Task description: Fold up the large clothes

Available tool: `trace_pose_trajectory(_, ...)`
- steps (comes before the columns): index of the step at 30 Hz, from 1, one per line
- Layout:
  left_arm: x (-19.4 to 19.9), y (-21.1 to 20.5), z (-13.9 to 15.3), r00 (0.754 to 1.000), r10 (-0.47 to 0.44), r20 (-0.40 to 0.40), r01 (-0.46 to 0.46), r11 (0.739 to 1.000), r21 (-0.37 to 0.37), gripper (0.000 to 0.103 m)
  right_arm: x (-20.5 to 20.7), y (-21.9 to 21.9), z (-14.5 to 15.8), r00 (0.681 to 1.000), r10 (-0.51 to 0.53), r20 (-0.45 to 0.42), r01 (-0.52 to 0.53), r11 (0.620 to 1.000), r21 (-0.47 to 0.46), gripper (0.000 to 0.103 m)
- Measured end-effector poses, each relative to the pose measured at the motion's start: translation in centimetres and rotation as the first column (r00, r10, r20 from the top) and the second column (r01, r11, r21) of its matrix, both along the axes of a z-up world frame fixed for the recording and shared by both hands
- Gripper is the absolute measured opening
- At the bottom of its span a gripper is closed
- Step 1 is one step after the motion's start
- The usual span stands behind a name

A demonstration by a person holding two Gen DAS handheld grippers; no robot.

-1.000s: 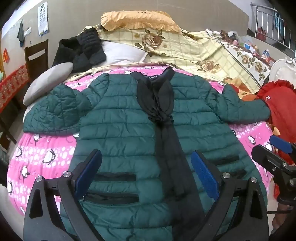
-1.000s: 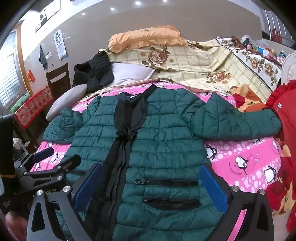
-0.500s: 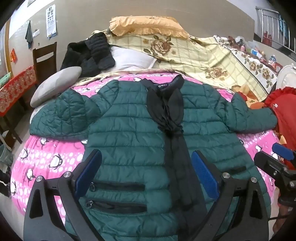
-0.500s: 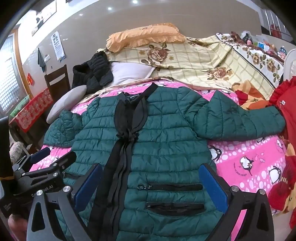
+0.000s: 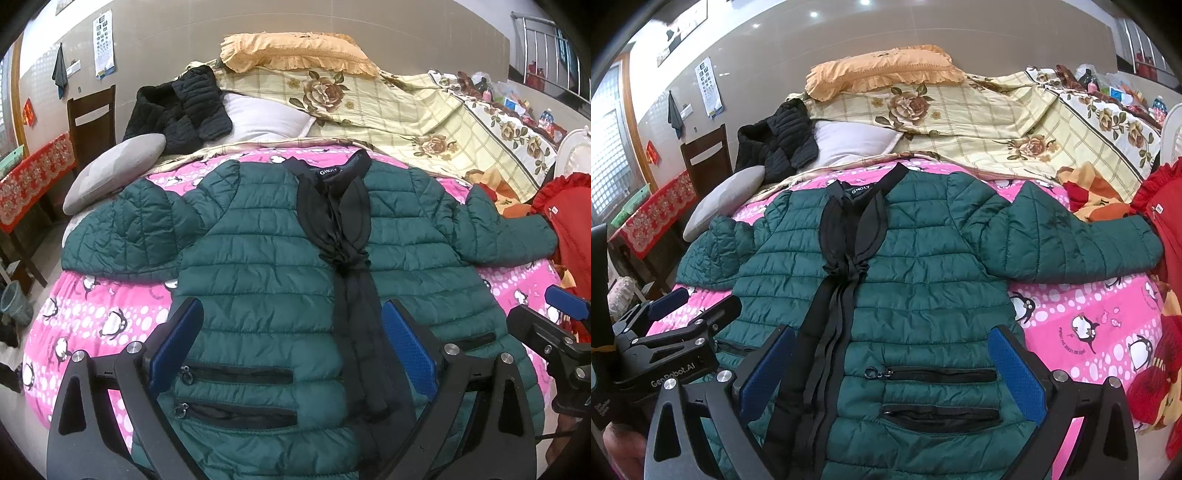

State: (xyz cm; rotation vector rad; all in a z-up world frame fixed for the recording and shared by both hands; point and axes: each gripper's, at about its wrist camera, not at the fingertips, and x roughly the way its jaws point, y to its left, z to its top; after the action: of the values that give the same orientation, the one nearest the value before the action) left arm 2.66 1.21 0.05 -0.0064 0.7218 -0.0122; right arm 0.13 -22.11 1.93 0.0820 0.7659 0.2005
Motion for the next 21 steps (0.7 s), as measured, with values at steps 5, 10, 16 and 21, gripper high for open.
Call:
trace_pose_trajectory(5,0.19,0.1,-0.36,1.0,0.008,-0.006,-0.008,1.0,0.003,0.098,0.1,0.09,-0.04,1.0,0.005,0.003,-0.005,1.0,-0.007,0.103)
trace_pose_trajectory(10,0.32,0.25,-0.31,1.0,0.01,-0.008,-0.01,1.0,0.007,0.098,0.07,0.23,-0.03,1.0,0.028,0.0,-0.028,1.0,0.004,0.103)
trace_pose_trajectory(16,0.34,0.3,-0.35,1.0,0.007,-0.009,-0.007,1.0,0.007,0.098,0.0,0.36,0.05,0.999,0.047,-0.018,-0.046,0.998,0.045,0.103)
trace_pose_trajectory(21,0.38,0.42,-0.48,1.0,0.007,-0.013,-0.007,1.0,0.009,0.098,0.48,0.16,-0.3,0.999,0.025,-0.031,-0.023,0.998,0.057,0.103)
